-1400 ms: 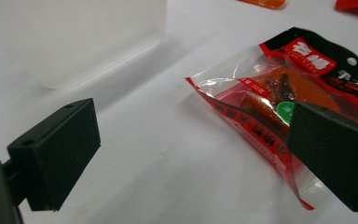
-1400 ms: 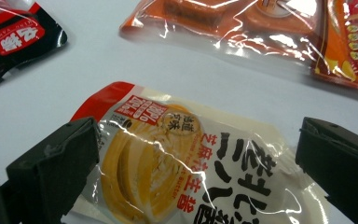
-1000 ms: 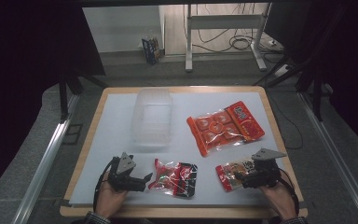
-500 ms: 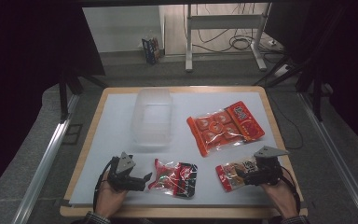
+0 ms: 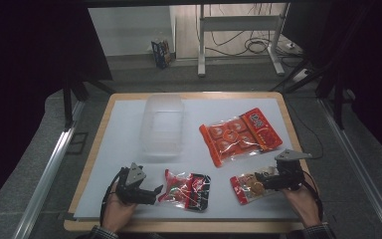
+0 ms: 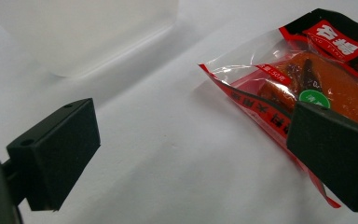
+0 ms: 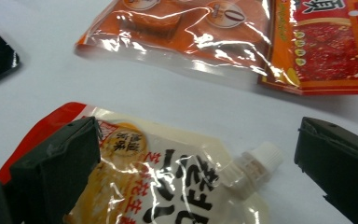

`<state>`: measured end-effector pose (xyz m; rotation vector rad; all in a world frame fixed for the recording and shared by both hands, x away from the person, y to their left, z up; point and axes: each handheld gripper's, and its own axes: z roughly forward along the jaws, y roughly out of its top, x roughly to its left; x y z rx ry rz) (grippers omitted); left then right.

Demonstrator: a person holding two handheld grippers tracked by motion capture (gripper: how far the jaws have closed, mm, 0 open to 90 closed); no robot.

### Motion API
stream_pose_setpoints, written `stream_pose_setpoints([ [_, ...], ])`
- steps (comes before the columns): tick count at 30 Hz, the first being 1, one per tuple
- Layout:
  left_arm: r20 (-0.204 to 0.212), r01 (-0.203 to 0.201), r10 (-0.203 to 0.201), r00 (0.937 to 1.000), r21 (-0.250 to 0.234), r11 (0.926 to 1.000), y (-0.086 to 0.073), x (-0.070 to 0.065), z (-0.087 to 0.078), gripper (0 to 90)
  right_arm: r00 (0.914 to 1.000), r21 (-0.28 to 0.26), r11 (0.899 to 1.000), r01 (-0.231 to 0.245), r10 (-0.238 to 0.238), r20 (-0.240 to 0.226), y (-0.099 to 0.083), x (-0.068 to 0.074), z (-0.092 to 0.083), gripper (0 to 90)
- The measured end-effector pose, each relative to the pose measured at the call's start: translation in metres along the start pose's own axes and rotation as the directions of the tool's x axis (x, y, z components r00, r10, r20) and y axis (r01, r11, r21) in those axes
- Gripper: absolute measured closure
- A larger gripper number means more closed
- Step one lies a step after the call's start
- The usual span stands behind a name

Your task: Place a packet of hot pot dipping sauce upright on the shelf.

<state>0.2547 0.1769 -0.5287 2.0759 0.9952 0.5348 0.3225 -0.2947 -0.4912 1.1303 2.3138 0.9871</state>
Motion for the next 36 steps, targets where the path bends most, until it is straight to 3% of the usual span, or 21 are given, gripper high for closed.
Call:
stream_pose_setpoints([
  [9,0.001,-0.015,0.015,0.9999,0.015,0.9998,0.000,-0.002,0.002,2.5,0.9997,-0.004,1.000,-0.012,0.012,0.023,0.004,-0.013,0.001,0.5],
  [22,-0.005,-0.054,0.054,0.9985,0.014,0.9985,0.001,-0.005,0.003,2.2,0.9981,0.042,0.998,-0.053,0.051,0.034,0.009,-0.035,0.011,0.7],
  [28,-0.015,-0.032,0.032,0.9994,-0.005,0.9995,0.002,-0.003,0.000,2.3,0.9968,0.067,0.995,-0.075,0.073,0.034,0.011,-0.045,0.017,1.6],
  [36,-0.012,-0.004,0.004,0.9999,0.007,1.0000,0.001,0.002,-0.002,2.5,0.9937,0.089,0.990,-0.108,0.105,0.037,0.015,-0.060,0.027,4.1],
])
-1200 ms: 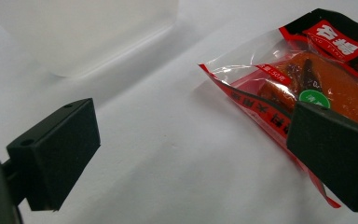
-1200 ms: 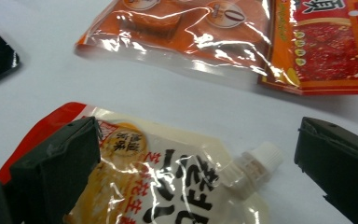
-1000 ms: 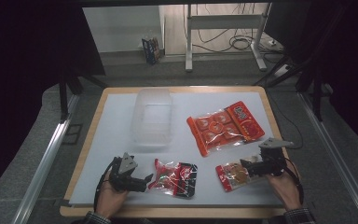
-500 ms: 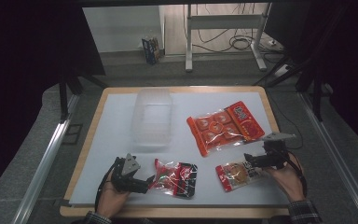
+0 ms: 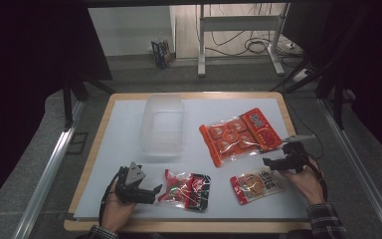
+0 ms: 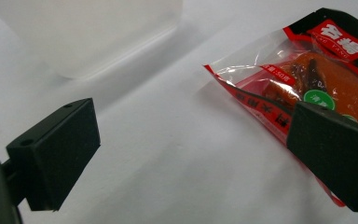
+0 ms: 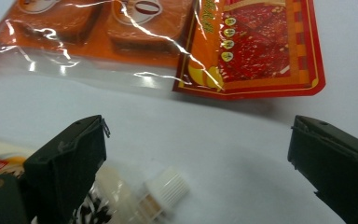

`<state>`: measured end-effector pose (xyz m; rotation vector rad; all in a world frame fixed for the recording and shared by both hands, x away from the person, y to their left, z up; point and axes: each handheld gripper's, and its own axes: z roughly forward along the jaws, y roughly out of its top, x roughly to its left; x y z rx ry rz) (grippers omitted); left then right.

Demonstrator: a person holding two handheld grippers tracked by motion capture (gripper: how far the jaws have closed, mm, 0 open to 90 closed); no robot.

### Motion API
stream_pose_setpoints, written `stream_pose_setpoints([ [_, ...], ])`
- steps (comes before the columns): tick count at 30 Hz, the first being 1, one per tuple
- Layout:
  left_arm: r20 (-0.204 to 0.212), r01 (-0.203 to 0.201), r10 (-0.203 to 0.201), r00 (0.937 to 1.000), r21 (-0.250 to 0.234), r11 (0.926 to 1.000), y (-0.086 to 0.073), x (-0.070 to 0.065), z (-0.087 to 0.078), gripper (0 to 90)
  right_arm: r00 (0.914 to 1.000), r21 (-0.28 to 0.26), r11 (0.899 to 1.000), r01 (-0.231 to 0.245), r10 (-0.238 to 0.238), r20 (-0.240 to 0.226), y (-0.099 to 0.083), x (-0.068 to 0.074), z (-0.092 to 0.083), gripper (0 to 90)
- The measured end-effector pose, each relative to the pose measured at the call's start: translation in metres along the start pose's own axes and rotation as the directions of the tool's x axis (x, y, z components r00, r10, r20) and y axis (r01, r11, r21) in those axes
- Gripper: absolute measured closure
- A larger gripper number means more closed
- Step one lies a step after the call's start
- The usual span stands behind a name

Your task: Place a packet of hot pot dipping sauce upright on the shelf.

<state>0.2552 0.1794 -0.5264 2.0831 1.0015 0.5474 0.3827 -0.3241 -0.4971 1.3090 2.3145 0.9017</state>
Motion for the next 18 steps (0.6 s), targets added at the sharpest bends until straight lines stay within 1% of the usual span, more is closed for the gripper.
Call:
stream_pose_setpoints([
  [2,0.002,0.003,-0.003,1.0000,0.005,1.0000,0.000,0.000,0.000,2.5,0.9999,0.012,1.000,-0.009,0.009,-0.010,0.002,-0.006,0.005,4.3],
  [3,0.003,-0.002,0.002,1.0000,0.012,0.9999,0.000,0.001,-0.001,2.5,0.9999,0.012,1.000,-0.009,0.009,-0.010,0.002,-0.006,0.005,4.3],
  [4,0.003,-0.004,0.004,1.0000,0.014,0.9999,-0.001,0.001,-0.001,2.4,0.9997,0.015,1.000,-0.018,0.018,-0.015,0.004,-0.010,0.007,4.2],
  [7,0.002,-0.004,0.004,1.0000,0.023,0.9997,-0.002,0.001,-0.003,2.4,0.9995,0.023,0.999,-0.028,0.028,-0.014,0.006,-0.013,0.010,2.9],
  [12,-0.003,-0.003,0.003,1.0000,0.035,0.9994,-0.003,0.000,-0.006,2.4,0.9981,0.044,0.997,-0.061,0.061,-0.008,0.009,-0.022,0.017,2.6],
  [15,-0.003,0.003,-0.003,1.0000,0.037,0.9993,-0.005,-0.001,-0.009,2.3,0.9978,0.047,0.997,-0.064,0.065,-0.014,0.012,-0.028,0.022,3.3],
  [16,-0.003,0.005,-0.005,1.0000,0.037,0.9993,-0.006,-0.001,-0.010,2.3,0.9978,0.047,0.997,-0.064,0.065,-0.014,0.012,-0.028,0.022,3.3],
  [18,-0.009,0.006,-0.005,0.9999,0.039,0.9992,-0.008,-0.002,-0.012,2.3,0.9984,0.035,0.998,-0.052,0.052,-0.021,0.017,-0.031,0.025,5.6],
])
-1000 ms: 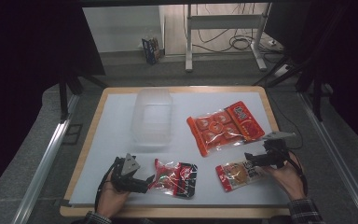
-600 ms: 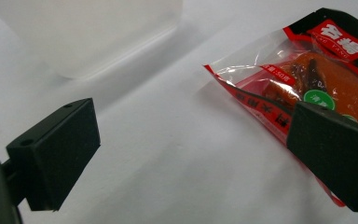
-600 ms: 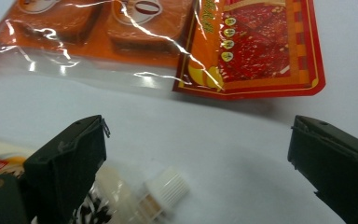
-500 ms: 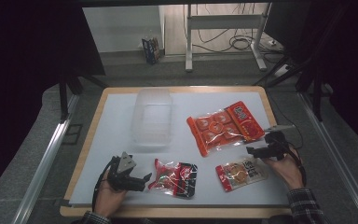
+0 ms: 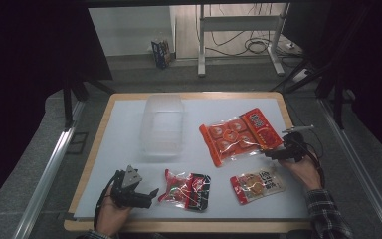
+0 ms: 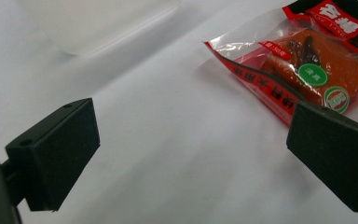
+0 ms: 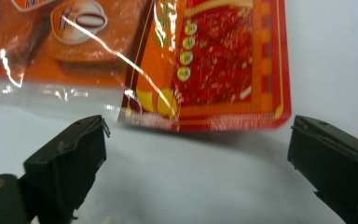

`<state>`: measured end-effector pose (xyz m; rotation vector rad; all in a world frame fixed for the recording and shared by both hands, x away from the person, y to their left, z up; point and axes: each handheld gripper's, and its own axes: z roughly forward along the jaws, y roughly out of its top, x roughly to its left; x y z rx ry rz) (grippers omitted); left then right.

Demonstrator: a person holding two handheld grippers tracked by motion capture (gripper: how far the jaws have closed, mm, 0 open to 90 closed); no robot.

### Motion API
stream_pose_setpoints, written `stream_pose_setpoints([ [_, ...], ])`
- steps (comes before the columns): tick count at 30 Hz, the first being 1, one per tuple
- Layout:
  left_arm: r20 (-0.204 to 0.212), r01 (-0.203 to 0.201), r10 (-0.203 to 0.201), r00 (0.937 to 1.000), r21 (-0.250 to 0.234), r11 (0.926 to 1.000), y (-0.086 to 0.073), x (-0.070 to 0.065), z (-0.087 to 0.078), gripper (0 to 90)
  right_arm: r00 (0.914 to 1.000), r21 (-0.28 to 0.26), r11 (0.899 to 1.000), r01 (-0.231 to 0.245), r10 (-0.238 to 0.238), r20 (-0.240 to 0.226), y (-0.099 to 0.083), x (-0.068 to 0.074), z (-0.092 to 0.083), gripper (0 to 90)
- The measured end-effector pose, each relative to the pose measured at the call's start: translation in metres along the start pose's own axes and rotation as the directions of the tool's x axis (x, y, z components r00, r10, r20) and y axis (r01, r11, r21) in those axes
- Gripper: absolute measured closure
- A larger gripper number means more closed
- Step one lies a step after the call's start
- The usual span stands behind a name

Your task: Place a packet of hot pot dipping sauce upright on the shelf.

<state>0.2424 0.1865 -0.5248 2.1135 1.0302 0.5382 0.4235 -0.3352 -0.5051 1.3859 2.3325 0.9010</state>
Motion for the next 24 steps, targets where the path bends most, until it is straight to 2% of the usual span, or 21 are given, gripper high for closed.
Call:
stream_pose_setpoints([
  [5,-0.005,0.009,-0.009,0.9999,-0.006,0.9999,-0.002,0.000,-0.004,2.3,0.9998,-0.005,1.000,0.009,-0.009,-0.017,0.009,0.001,0.003,10.6],
  [6,-0.005,0.007,-0.007,1.0000,-0.006,1.0000,-0.002,0.000,-0.003,2.3,0.9996,-0.015,1.000,0.020,-0.020,-0.018,0.013,0.003,0.002,15.2],
  [8,-0.005,0.005,-0.005,1.0000,-0.004,1.0000,-0.002,0.000,-0.003,2.3,0.9994,-0.022,0.999,0.027,-0.028,-0.019,0.015,0.004,0.001,17.7],
  [9,-0.003,-0.001,0.001,1.0000,-0.001,1.0000,-0.002,-0.001,-0.002,2.3,0.9989,-0.037,0.999,0.038,-0.039,-0.026,0.020,0.007,-0.001,23.3],
  [12,-0.004,-0.008,0.008,1.0000,0.003,1.0000,-0.002,-0.002,-0.001,2.2,0.9981,-0.044,0.998,0.053,-0.054,-0.030,0.025,0.011,-0.002,27.3],
  [16,-0.004,-0.014,0.014,0.9999,0.004,0.9999,-0.002,-0.003,-0.001,2.2,0.9974,-0.013,0.998,0.068,-0.068,-0.022,0.033,0.015,0.003,30.6],
  [21,0.000,-0.015,0.015,0.9999,0.008,0.9999,-0.002,-0.004,0.000,2.2,0.9981,0.011,0.999,0.049,-0.049,-0.036,0.042,0.013,0.012,32.5],
  [24,0.002,-0.018,0.018,0.9998,0.011,0.9998,-0.002,-0.004,0.001,2.2,0.9986,0.018,0.999,0.042,-0.042,-0.033,0.048,0.011,0.018,37.5],
])
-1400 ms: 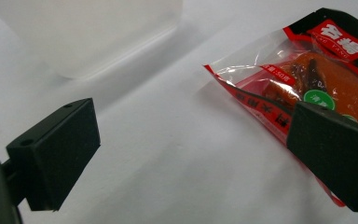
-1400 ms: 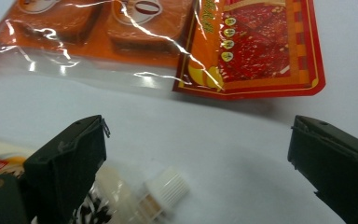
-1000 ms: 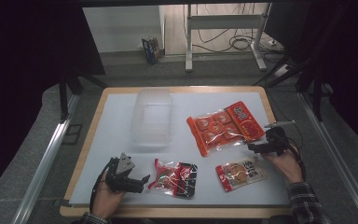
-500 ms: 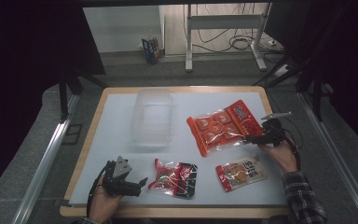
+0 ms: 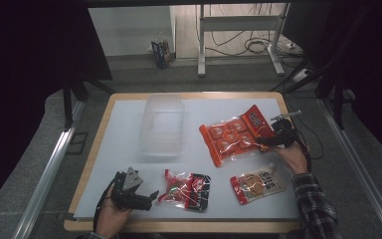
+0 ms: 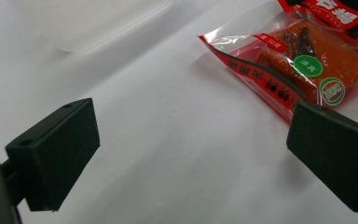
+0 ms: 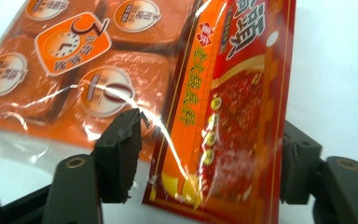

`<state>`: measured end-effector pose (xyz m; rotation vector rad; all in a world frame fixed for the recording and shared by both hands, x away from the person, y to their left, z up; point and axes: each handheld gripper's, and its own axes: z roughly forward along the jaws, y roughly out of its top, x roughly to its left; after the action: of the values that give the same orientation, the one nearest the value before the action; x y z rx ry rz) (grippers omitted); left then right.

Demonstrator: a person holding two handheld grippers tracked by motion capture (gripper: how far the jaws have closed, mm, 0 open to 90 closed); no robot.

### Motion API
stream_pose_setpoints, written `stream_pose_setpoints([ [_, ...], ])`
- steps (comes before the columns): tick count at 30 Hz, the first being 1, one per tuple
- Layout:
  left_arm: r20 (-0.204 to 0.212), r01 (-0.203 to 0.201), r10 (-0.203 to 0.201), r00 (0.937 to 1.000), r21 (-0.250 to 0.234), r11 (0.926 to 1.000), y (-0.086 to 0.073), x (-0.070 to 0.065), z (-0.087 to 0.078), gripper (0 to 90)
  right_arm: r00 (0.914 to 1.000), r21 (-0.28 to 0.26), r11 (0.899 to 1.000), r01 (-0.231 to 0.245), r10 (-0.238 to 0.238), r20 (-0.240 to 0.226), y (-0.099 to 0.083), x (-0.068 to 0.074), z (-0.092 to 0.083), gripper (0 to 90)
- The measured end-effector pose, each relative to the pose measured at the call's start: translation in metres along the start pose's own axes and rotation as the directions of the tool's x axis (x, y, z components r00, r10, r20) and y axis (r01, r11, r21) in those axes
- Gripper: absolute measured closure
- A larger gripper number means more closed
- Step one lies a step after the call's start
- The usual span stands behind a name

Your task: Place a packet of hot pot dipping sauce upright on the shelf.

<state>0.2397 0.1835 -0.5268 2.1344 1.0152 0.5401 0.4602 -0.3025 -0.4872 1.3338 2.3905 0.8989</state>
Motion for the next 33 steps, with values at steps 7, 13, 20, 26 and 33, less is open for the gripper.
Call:
stream_pose_setpoints([
  [7,0.005,-0.015,0.015,0.9999,0.012,0.9998,0.000,-0.002,0.002,2.2,0.9986,0.034,0.998,0.049,-0.050,0.020,0.015,-0.005,0.016,58.7],
  [13,0.002,-0.026,0.026,0.9997,0.016,0.9995,0.000,-0.003,0.003,2.3,0.9986,0.057,0.997,0.050,-0.051,0.013,0.022,-0.006,0.029,68.3],
  [20,0.005,-0.036,0.036,0.9993,0.019,0.9992,0.001,-0.004,0.004,2.3,0.9999,0.062,0.998,0.015,-0.015,0.000,0.021,-0.013,0.034,80.9],
  [26,0.002,-0.043,0.043,0.9991,0.019,0.9989,0.001,-0.005,0.004,2.2,0.9999,0.082,0.997,0.001,-0.003,0.014,0.025,-0.009,0.035,88.0],
  [33,0.000,-0.045,0.045,0.9990,0.020,0.9988,0.001,-0.005,0.004,2.3,0.9936,0.087,0.993,0.078,-0.084,0.075,0.032,0.003,0.023,88.3],
])
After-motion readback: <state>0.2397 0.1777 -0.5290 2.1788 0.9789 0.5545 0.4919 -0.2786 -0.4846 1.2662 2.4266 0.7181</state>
